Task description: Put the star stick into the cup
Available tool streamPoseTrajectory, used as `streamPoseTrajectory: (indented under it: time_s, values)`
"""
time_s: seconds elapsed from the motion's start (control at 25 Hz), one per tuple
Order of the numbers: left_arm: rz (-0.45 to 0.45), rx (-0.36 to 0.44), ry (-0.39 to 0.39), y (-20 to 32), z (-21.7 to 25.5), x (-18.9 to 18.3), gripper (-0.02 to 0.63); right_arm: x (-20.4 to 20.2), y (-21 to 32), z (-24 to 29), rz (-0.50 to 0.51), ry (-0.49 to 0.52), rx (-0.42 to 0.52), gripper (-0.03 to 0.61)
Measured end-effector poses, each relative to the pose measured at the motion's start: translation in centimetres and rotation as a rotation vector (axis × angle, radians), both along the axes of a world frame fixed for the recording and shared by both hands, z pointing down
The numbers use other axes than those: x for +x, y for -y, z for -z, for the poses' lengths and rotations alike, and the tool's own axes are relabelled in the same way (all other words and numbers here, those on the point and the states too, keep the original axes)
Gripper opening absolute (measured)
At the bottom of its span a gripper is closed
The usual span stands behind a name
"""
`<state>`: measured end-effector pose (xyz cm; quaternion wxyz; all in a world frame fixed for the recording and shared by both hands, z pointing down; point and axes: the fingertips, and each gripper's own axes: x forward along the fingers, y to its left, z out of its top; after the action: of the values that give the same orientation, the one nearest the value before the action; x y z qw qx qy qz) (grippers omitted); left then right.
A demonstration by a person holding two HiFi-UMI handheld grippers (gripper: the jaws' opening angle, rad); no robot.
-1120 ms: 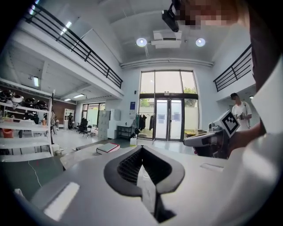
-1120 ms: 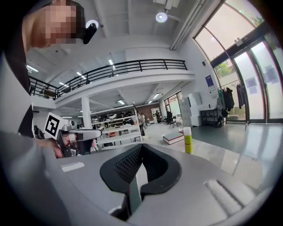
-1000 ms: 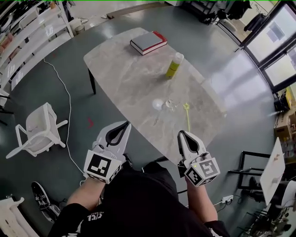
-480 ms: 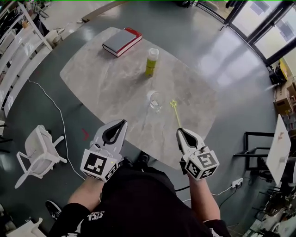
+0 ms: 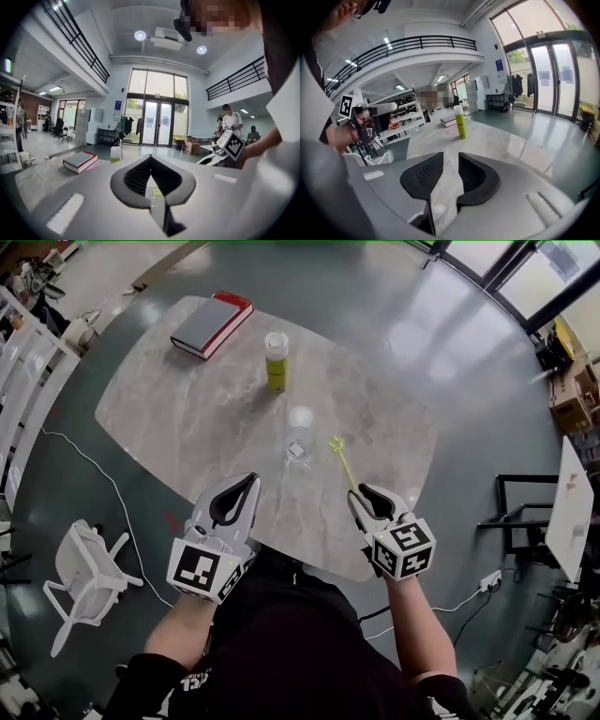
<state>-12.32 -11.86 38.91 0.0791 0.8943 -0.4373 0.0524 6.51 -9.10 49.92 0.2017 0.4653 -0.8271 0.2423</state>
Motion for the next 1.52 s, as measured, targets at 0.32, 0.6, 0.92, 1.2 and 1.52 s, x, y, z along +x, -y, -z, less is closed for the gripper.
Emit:
streamPoseTrajectory:
  time_s: [0.32,0.6,0.92,1.2,1.52]
  values:
    - [-0.051,-0.035,0.016,3.3,-2.9,0.7,-0.002,1.1,2.5,-5.8,-0.027,-0.088,-0.124,0.16]
    - [-0.065,-0.086,0.072,5.5,-5.9,1.3,-0.002,2.4,4.2,-11.4,-0.034,-0.128,-0.224,0.206]
    - [-0.125,-0.132,0.091,6.6,-9.3,2.6,-0.002,3.2,6.1,-17.0,0.002,-0.202,-0.316,0.218]
    - [-0.124,-0.176,0.11,6.9,-12.0,2.4,-0.002,3.8,6.8,-20.3,0.009,-0.255,-0.381,0.159]
    - [-0.103,-0.158,0.084,7.5,-13.1,2.0,-0.002,4.5,6.5,-22.4,0.025,-0.299,-0.429,0.137]
